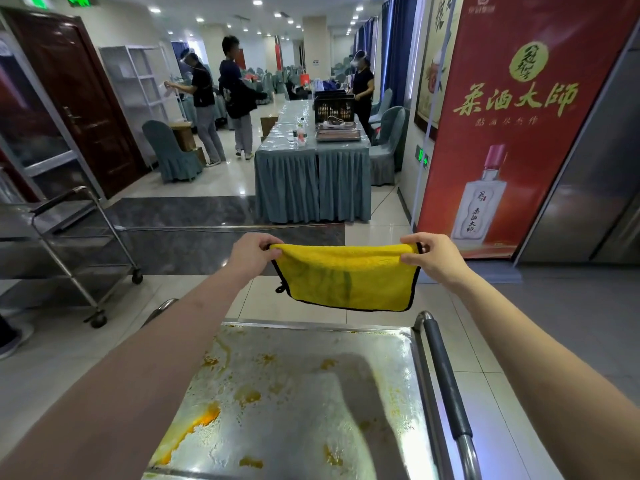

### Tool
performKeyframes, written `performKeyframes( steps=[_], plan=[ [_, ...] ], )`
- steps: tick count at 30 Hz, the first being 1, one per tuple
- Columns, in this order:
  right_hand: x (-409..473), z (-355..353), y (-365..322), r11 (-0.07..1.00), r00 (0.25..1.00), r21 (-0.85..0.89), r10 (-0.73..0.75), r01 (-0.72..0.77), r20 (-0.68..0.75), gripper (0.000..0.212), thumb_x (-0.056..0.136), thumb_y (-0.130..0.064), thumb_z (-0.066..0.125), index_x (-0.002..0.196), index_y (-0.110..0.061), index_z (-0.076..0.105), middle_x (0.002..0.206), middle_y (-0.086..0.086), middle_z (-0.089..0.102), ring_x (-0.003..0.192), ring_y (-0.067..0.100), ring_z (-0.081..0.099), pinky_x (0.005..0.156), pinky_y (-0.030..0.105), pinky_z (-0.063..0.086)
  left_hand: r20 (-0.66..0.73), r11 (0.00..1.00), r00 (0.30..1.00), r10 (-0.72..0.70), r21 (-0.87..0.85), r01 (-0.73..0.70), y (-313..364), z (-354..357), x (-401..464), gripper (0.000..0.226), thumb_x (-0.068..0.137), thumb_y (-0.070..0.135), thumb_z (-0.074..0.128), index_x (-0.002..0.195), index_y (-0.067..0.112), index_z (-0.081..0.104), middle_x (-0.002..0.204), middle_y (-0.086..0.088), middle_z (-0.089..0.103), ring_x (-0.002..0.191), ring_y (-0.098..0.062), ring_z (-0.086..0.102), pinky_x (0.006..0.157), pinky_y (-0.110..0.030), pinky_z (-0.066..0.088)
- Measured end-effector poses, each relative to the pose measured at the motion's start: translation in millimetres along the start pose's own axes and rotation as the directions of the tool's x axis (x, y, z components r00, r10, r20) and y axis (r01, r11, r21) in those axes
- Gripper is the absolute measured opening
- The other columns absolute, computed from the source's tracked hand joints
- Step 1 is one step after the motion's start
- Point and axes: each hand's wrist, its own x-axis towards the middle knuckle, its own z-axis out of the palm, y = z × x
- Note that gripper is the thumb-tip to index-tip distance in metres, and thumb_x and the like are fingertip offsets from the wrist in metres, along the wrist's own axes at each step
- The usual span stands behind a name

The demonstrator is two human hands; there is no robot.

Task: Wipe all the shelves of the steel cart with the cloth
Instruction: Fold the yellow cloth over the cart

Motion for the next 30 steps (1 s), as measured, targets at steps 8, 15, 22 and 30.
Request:
performKeyframes(
  steps=[8,15,22,30],
  plan=[
    [-0.6,-2.5,0.1,0.996,0.999,-0.083,-0.027,0.026,-0.020,0.013,0.093,-0.028,0.079,0.087,-0.017,0.074,0.083,-0.001,0.068,0.085,0.017,0.060,0.070,0.034,0.043,-0.026,0.996,1.000,0.008,0.089,-0.006,4.5,-1.0,3.2,0.010,0.099,0.027,0.064,0.096,0.019,0.068,0.092,0.002,0.064,0.091,-0.017,0.058,0.078,-0.032,0.044],
    [-9.4,5.0,2.8,1.000,0.996,0.023,0.019,-0.017,-0.092,0.018,0.095,-0.028,0.071,0.091,-0.010,0.069,0.080,0.006,0.065,0.072,0.017,0.056,0.067,0.036,0.045,0.030,0.992,0.998,-0.056,-0.107,0.059,2.9,5.7,-6.1,0.019,0.094,0.034,0.070,0.094,0.015,0.070,0.093,-0.002,0.067,0.086,-0.016,0.059,0.075,-0.032,0.048],
    [-21.2,15.9,4.4,0.998,0.995,0.046,0.046,-0.043,-0.089,0.014,0.089,-0.027,0.080,0.082,-0.018,0.073,0.074,0.000,0.069,0.070,0.017,0.064,0.065,0.034,0.054,0.076,0.939,0.983,-0.166,-0.293,0.181,8.9,20.8,-15.7,0.025,0.088,0.023,0.078,0.095,0.000,0.071,0.088,-0.015,0.072,0.079,-0.022,0.067,0.080,-0.041,0.063],
    [-32.9,32.1,-7.4,0.936,0.964,0.241,0.267,-0.256,-0.016,0.019,0.089,-0.015,0.081,0.086,0.002,0.074,0.079,0.016,0.073,0.068,0.023,0.073,0.056,0.032,0.062,0.150,0.885,0.952,-0.266,-0.354,0.303,28.4,47.3,-28.3,0.019,0.085,0.018,0.083,0.093,0.002,0.075,0.093,-0.016,0.073,0.087,-0.028,0.072,0.071,-0.041,0.065]
  ],
)
